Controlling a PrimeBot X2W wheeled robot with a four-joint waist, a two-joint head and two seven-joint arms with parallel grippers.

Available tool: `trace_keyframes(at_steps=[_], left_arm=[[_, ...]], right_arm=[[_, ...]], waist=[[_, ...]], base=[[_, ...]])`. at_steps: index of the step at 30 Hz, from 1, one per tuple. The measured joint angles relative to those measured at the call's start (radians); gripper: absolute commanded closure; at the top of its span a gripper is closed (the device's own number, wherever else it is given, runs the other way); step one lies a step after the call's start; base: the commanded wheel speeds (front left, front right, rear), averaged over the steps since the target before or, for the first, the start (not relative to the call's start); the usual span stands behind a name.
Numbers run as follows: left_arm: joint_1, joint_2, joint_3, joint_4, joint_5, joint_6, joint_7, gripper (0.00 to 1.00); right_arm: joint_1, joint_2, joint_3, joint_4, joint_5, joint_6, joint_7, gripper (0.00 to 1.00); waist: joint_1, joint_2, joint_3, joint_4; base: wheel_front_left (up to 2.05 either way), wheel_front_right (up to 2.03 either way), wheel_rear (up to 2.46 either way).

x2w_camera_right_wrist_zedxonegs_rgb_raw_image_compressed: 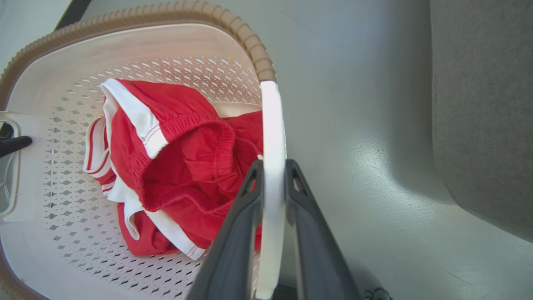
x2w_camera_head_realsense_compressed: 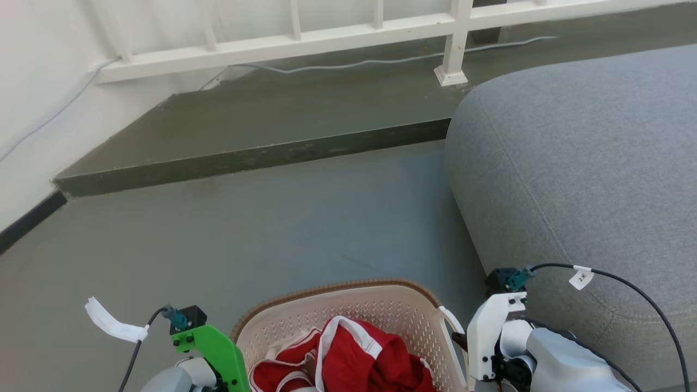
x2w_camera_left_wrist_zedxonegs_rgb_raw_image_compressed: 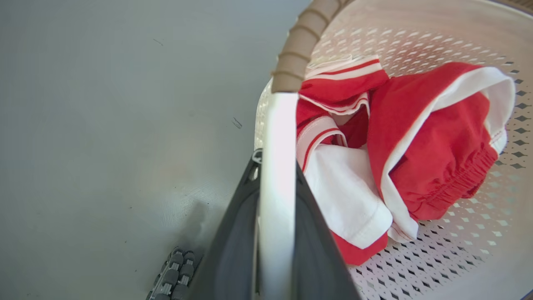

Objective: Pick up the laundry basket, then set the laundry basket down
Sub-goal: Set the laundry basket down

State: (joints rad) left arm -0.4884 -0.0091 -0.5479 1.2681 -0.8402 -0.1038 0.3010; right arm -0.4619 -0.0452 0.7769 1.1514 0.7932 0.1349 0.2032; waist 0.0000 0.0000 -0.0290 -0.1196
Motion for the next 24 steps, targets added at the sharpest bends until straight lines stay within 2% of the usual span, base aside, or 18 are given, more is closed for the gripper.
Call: trace_keyframes(at_steps=[10,24], left_arm=[[-0.01,0.0,-0.013,-0.04,0.002,0.018,-0.065,1.0],[-0.15,-0.001,-0.031,-0.091,0.04,0.062,-0.188,1.0]], right_arm=[[-0.027,-0.013,0.0,-0.008,0.0,0.0,-0.032,1.0],[-0.167,-0.049,-0.005,-0.037,-0.011,0.0,-0.145,1.0]], waist=[[0.0,0.0,0.069,0.002],[0.0001,0.0,0.238,0.01]], base=[[0.0,0.0,0.0],[0.0,0.0,0.0]])
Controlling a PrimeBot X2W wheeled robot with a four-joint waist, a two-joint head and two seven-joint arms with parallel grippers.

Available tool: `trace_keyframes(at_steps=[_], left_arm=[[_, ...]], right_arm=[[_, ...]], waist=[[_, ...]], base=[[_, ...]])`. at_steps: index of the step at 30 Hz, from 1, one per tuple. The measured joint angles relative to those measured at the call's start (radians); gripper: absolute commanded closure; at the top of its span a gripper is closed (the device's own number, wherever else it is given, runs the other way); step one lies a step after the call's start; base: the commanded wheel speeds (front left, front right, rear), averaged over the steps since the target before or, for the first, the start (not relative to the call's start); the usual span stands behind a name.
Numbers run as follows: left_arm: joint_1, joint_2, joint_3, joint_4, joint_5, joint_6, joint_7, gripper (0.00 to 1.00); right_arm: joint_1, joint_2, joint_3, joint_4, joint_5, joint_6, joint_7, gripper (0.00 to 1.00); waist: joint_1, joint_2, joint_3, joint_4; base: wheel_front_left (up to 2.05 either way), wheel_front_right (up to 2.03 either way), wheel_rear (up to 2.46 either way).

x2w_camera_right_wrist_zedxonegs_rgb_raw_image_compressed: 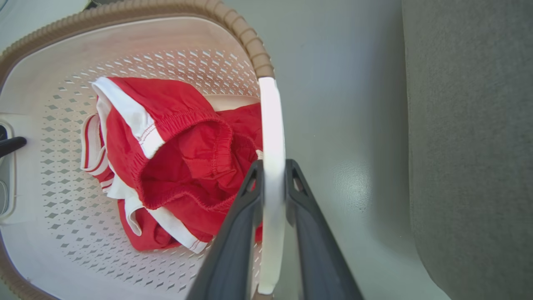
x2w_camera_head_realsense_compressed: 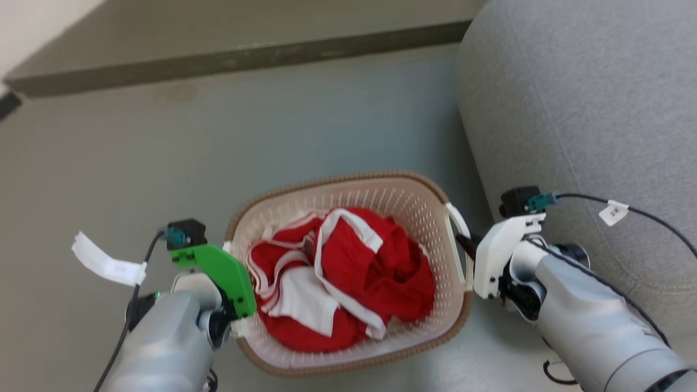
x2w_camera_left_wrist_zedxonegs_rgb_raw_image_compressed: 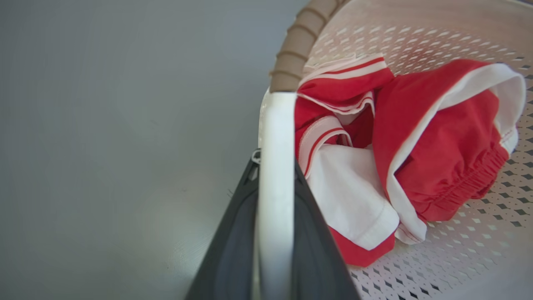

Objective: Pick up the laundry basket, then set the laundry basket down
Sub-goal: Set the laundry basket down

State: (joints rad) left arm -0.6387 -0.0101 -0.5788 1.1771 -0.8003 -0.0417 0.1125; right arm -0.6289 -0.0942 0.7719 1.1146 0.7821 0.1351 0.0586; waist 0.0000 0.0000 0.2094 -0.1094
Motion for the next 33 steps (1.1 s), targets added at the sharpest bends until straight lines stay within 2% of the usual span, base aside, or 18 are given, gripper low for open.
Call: trace_keyframes(at_steps=[5,19,33], left_arm=[[-0.058,0.0,-0.003,-0.011,0.014,0.016,-0.035,1.0],[-0.193,0.001,-0.008,0.0,0.031,0.043,-0.033,1.0],[-0.292,0.009,-0.009,0.006,0.052,0.056,-0.057,1.0]], right_arm=[[-0.05,-0.008,-0.006,-0.004,0.0,0.0,-0.034,1.0],[-0.18,-0.02,0.002,-0.015,-0.009,0.0,-0.055,1.0],[-0.261,-0.026,0.007,-0.028,-0.009,0.0,-0.094,1.0]], waist=[[0.0,0.0,0.084,0.003],[0.0001,0.0,0.298,0.006],[0.0001,0.0,0.47,0.009]], base=[[0.0,0.0,0.0],[0.0,0.0,0.0],[0.0,0.0,0.0]])
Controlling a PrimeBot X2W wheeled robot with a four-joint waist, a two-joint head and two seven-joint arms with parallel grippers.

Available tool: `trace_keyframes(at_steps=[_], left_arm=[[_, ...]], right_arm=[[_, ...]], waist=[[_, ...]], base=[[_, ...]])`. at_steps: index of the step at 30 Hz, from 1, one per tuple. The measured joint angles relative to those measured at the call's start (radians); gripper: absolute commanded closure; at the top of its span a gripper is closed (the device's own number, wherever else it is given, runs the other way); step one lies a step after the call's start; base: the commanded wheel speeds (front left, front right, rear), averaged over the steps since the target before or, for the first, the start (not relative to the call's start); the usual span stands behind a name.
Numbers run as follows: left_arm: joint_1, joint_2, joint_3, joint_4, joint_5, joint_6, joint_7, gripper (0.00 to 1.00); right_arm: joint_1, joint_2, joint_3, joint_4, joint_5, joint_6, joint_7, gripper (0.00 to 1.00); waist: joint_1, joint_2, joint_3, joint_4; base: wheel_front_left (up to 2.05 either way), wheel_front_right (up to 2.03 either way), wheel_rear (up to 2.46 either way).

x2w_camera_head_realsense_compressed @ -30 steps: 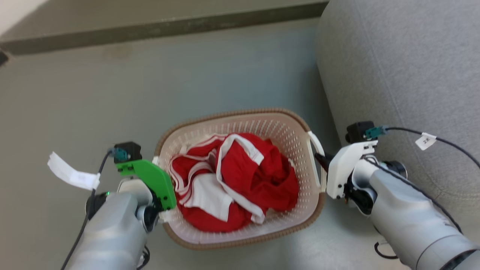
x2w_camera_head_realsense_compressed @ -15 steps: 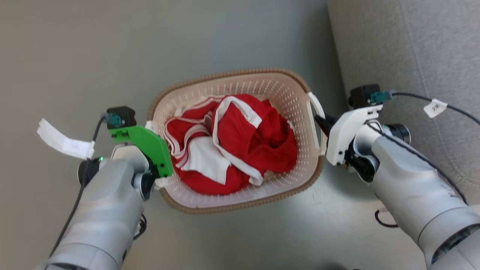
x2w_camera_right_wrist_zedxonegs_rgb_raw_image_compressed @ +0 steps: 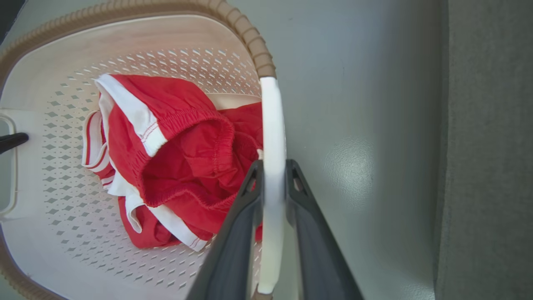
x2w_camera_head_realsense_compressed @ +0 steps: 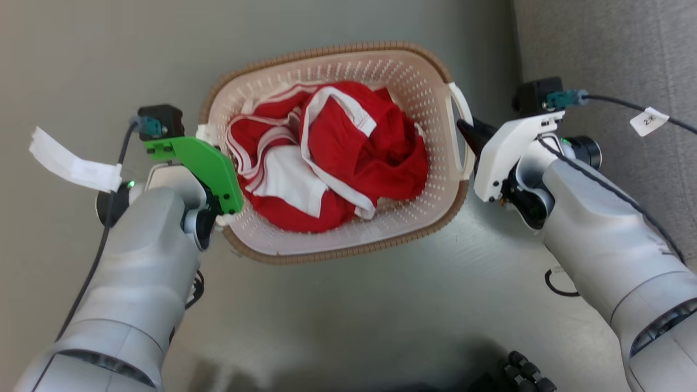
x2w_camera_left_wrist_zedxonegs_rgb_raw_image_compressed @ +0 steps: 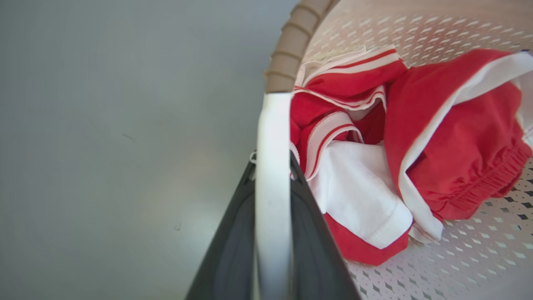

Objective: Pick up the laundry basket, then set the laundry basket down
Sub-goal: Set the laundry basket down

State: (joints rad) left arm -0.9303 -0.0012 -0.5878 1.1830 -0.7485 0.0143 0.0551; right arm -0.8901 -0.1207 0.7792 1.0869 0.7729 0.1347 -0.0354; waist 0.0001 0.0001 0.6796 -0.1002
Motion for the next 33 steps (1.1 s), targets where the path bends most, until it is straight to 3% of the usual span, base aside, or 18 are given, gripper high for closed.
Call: trace_keyframes(at_steps=[22,33], left_arm=[[-0.107,0.016,-0.001,0.003,0.034,0.018,-0.131,1.0],[-0.116,0.008,-0.004,0.033,0.035,0.012,-0.128,1.0]], right_arm=[[-0.093,-0.007,0.008,-0.005,0.0,0.0,-0.114,1.0],[-0.106,-0.002,0.021,0.018,0.006,0.0,-0.109,1.0]], waist=[[-0.0001,0.0,0.142,0.007],[-0.0001,0.0,0.178,0.008]], base=[[0.0,0.0,0.0],[0.0,0.0,0.0]])
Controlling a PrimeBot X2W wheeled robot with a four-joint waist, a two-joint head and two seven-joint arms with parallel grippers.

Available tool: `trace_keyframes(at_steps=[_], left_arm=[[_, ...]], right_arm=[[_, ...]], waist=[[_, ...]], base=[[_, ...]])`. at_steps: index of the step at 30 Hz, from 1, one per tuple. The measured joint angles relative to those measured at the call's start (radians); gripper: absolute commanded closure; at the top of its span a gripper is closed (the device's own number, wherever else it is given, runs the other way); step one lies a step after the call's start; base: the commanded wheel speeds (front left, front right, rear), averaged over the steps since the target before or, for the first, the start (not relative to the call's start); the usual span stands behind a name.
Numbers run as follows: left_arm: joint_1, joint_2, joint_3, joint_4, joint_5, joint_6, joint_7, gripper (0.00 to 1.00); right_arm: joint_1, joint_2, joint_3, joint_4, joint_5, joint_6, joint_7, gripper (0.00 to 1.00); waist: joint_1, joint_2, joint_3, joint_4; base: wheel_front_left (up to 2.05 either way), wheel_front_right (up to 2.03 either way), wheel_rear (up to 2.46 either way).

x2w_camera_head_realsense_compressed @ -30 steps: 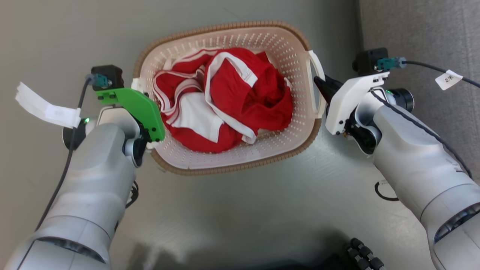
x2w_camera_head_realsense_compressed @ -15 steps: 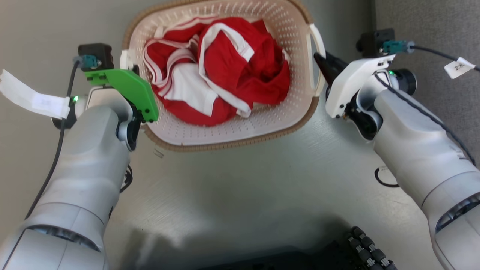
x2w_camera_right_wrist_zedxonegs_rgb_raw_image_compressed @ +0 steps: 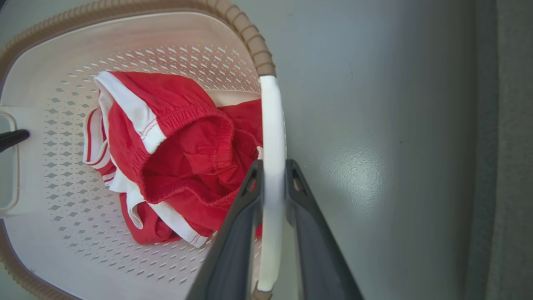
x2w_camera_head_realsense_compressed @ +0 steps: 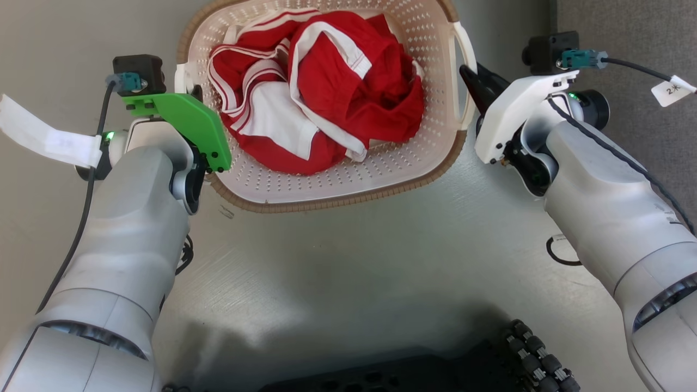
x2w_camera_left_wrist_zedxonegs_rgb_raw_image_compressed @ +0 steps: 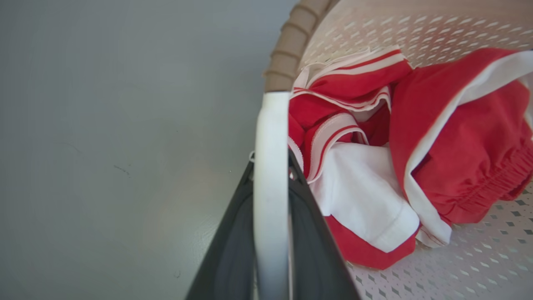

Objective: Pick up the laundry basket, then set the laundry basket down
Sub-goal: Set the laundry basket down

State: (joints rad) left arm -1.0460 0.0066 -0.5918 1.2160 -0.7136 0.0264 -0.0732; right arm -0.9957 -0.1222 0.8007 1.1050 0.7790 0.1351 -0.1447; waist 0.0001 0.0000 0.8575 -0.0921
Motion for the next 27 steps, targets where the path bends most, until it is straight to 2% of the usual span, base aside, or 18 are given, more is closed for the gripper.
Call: trace_keyframes(at_steps=[11,27], left_arm=[[0.0,-0.001,-0.008,0.011,0.0,-0.017,0.02,1.0],[-0.017,-0.002,-0.019,0.03,0.0,-0.018,0.007,1.0]], right_arm=[[0.0,0.001,0.011,0.011,0.015,0.0,0.02,1.0],[-0.003,-0.004,0.043,0.002,0.032,0.0,0.023,1.0]], waist=[[-0.0001,0.0,0.009,0.002],[-0.0001,0.0,0.028,0.005]], base=[[0.0,0.0,0.0],[0.0,0.0,0.0]])
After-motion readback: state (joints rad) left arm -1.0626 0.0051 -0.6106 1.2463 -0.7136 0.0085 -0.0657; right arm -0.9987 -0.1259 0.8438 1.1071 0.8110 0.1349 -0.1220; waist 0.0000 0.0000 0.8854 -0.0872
